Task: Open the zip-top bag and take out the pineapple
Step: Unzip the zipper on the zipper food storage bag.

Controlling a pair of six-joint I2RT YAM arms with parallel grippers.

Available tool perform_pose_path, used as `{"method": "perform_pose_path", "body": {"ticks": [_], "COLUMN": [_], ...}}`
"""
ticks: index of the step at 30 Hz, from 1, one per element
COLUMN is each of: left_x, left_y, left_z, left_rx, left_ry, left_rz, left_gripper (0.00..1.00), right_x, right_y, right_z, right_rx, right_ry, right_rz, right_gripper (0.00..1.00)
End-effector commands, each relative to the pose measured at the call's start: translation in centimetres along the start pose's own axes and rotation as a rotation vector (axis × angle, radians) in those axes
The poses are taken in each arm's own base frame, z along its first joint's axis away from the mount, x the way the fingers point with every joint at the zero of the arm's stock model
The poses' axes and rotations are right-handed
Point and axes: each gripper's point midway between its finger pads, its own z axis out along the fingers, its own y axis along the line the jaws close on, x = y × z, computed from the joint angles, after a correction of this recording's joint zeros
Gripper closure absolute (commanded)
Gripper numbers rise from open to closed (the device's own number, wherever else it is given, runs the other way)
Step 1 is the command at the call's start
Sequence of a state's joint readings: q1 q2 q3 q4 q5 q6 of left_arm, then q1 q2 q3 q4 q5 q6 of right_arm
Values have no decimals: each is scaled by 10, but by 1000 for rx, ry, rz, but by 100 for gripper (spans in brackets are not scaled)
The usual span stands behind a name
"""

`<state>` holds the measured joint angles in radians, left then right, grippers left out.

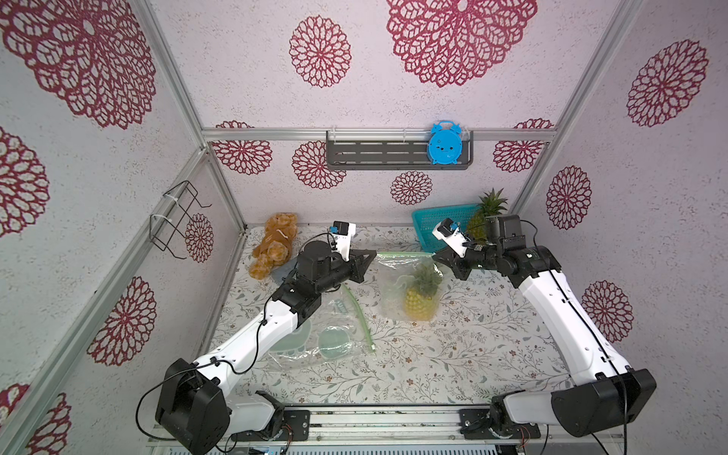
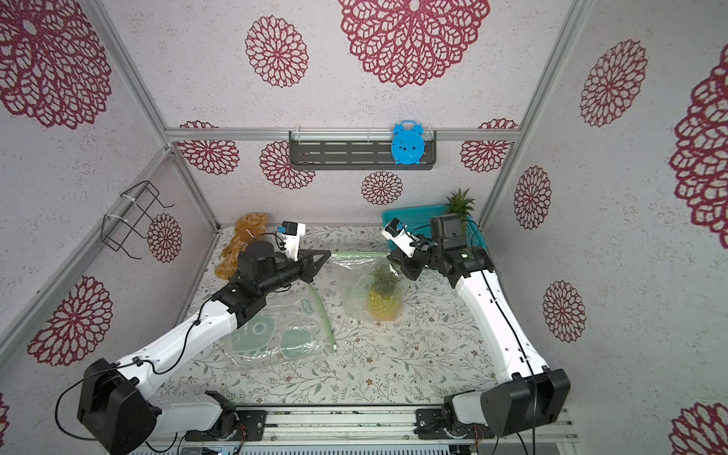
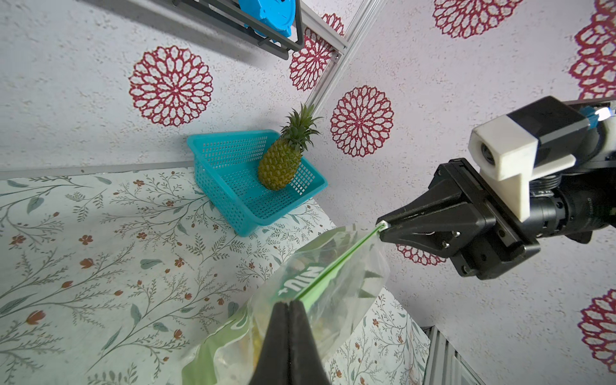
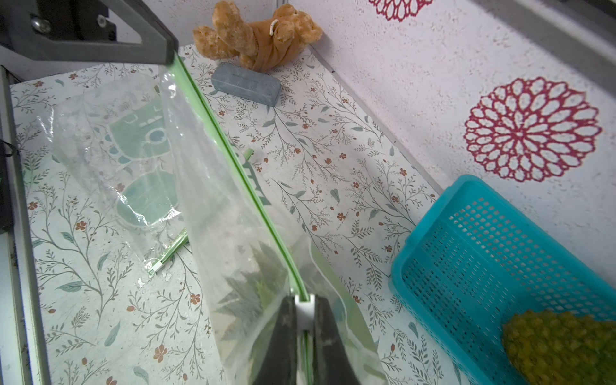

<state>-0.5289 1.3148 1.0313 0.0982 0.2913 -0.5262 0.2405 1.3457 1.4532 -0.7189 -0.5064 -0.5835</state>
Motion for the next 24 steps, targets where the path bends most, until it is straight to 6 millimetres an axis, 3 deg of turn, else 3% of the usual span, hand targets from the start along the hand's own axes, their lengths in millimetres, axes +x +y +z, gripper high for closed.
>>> {"method": "perform_pose_path", "body": {"ticks": [1,24], "left_x": [-29,-30], "left_y": [34,34], "left_z": [-21,-21], "left_rx": [-156,-154], "left_ry": [-108,-111], "left_rz": [10,7], "left_gripper": [100,100], "right_x": [29,61], "right_y": [-39,-58], "right_z": [-31,-63], "right_rx": [216,347], "right_ry": [117,162], "right_rz": [60,148], "right_gripper": [100,100]}}
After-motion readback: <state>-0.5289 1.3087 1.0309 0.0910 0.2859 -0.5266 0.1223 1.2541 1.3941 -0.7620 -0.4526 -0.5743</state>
